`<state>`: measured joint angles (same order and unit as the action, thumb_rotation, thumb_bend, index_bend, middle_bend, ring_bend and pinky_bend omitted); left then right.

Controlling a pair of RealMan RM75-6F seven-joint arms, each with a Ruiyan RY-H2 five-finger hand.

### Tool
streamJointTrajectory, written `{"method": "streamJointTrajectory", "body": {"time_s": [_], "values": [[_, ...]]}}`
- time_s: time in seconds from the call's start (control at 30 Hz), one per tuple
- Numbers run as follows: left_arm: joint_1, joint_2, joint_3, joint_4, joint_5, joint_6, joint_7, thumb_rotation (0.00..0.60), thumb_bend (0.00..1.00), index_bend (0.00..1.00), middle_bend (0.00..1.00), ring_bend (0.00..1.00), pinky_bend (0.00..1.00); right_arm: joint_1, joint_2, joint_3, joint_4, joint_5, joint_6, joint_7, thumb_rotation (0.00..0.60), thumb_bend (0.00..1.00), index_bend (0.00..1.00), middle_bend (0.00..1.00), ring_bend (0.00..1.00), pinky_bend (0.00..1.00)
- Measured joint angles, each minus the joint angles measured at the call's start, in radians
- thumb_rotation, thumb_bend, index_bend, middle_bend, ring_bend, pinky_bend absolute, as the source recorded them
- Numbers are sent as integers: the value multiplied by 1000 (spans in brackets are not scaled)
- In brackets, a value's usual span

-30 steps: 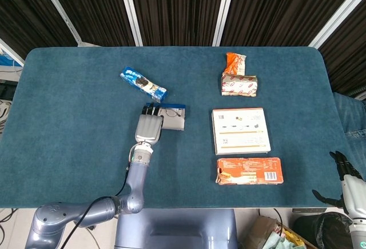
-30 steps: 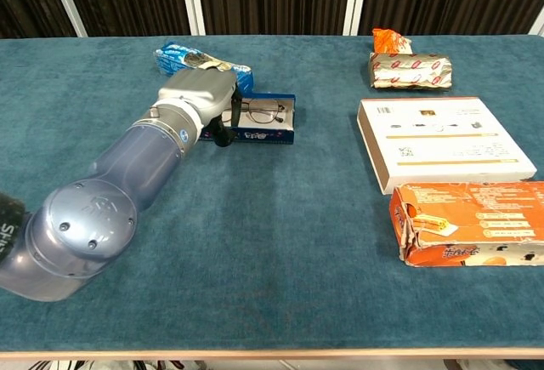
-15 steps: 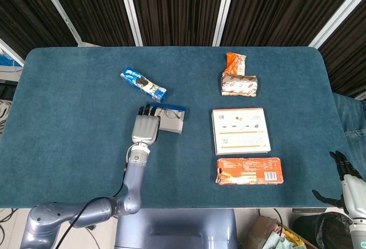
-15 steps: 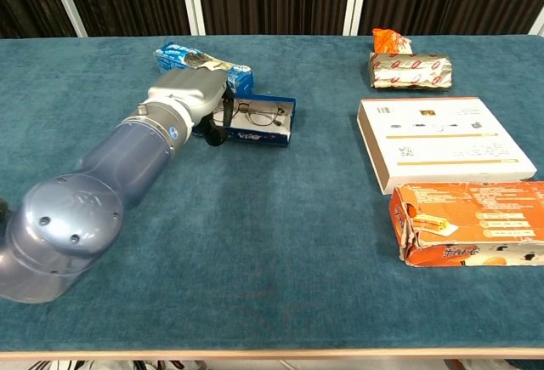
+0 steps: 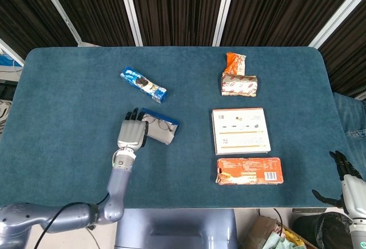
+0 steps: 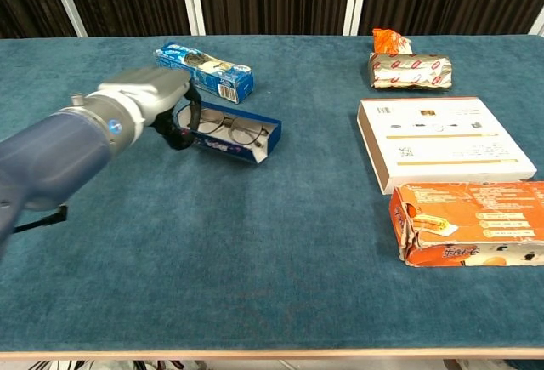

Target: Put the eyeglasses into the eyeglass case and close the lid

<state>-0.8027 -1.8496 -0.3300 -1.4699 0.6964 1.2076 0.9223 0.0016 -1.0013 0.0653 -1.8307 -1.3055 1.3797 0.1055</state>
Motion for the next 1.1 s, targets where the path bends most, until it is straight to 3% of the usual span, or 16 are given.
{"method": "streamJointTrajectory", "body": {"time_s": [0.13, 0.37, 0.7, 1.1], "values": [[27, 50, 36, -61, 3, 13, -1, 600, 424, 581, 159, 30, 118, 1, 0, -1, -2, 1, -3, -2, 600, 255, 88, 46, 125, 161], [16, 67, 36, -97, -9, 19, 10, 600, 424, 584, 158, 29, 118, 1, 0, 1, -4, 6, -4, -3, 600, 254, 88, 45, 125, 161], [-57, 48, -12, -111, -87, 12, 68, 600, 425, 599, 160, 29, 118, 2, 2, 1, -6, 11, -9, 1, 600, 254, 88, 46, 125, 161], [-144, 18, -106, -52, -272, 15, 117, 600, 428, 609, 165, 29, 118, 2, 4, 0, -8, 12, -11, 3, 600, 254, 88, 45, 125, 161]]}}
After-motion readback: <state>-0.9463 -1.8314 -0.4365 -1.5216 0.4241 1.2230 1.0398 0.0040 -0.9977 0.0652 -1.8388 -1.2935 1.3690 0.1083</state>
